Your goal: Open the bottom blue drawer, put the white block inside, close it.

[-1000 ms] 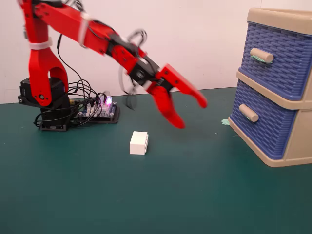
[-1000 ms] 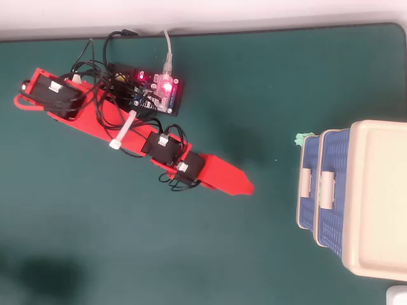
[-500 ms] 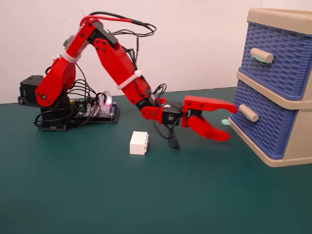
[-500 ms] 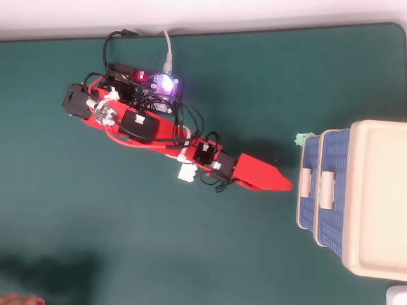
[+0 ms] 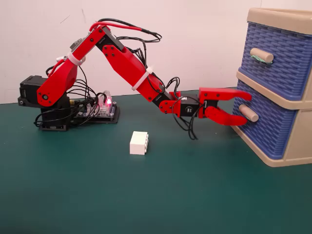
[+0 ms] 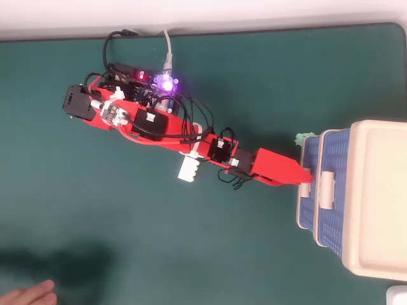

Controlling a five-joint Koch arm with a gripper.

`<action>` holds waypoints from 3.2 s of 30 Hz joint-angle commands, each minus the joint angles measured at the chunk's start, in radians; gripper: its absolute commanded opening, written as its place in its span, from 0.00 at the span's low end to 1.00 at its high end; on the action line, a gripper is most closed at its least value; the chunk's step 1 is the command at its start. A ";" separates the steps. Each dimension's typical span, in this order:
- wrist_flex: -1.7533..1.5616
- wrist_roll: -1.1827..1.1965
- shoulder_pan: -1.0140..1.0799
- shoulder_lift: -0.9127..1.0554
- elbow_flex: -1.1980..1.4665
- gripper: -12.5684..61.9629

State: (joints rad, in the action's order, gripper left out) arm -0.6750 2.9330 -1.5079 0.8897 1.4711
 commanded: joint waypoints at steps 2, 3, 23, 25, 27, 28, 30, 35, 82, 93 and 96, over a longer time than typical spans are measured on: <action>0.006 0.028 -0.026 0.014 -0.054 0.40; 0.018 0.028 -0.026 0.011 -0.054 0.38; 0.272 0.043 -0.014 0.213 0.175 0.06; 0.270 0.064 -0.014 0.296 0.287 0.06; 0.268 0.086 -0.012 0.354 0.368 0.06; 0.268 0.098 -0.008 0.388 0.413 0.06; 0.268 0.103 0.014 0.431 0.471 0.06; 0.267 0.104 0.048 0.627 0.712 0.06; 1.878 -0.236 0.291 0.560 0.169 0.62; 1.948 -0.272 0.245 0.569 0.221 0.06; 1.957 -0.276 0.250 0.581 0.219 0.06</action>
State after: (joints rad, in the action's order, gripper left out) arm 1.2594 2.6645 -1.2548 1.4281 1.7073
